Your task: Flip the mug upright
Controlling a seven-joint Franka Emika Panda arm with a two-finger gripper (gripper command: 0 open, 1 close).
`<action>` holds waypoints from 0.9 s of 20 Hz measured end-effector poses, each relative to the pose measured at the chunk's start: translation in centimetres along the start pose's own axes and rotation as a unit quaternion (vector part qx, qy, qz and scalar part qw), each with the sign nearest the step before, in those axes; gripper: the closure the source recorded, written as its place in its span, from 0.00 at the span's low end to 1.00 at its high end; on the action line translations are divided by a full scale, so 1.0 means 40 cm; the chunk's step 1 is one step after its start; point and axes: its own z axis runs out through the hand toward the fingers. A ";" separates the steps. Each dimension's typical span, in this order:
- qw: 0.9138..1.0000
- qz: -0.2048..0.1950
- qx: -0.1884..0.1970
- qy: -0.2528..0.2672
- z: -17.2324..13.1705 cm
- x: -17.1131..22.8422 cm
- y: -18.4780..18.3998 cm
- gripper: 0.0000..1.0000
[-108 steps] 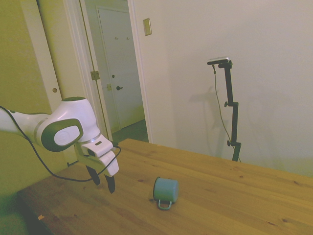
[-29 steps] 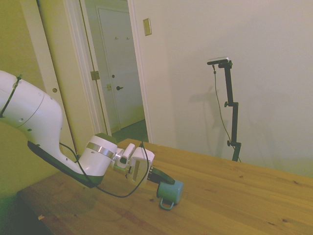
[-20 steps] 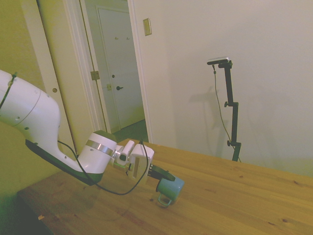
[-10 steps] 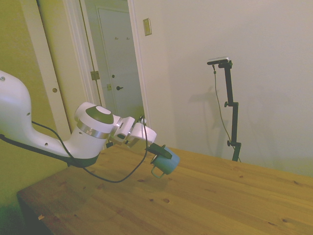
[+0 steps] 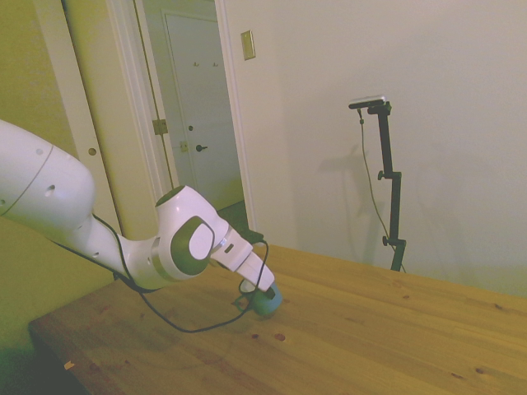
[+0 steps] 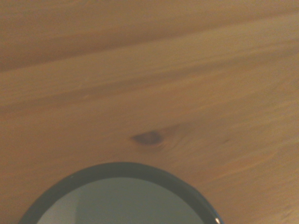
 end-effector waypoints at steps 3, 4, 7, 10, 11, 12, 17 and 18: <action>0.999 0.018 0.013 -0.046 -0.009 -0.056 -0.037 1.00; 0.998 0.022 0.014 -0.063 -0.015 -0.064 -0.051 1.00; 0.993 0.031 0.012 -0.116 -0.041 -0.018 -0.089 1.00; 0.991 0.026 -0.005 -0.132 -0.029 0.095 -0.056 1.00; 0.991 0.025 -0.011 -0.131 -0.018 0.118 -0.044 1.00; 0.991 0.022 -0.016 -0.129 -0.007 0.127 -0.040 1.00; 0.992 -0.006 -0.027 -0.125 0.015 0.110 -0.051 1.00; 0.992 -0.009 -0.029 -0.124 0.016 0.109 -0.051 1.00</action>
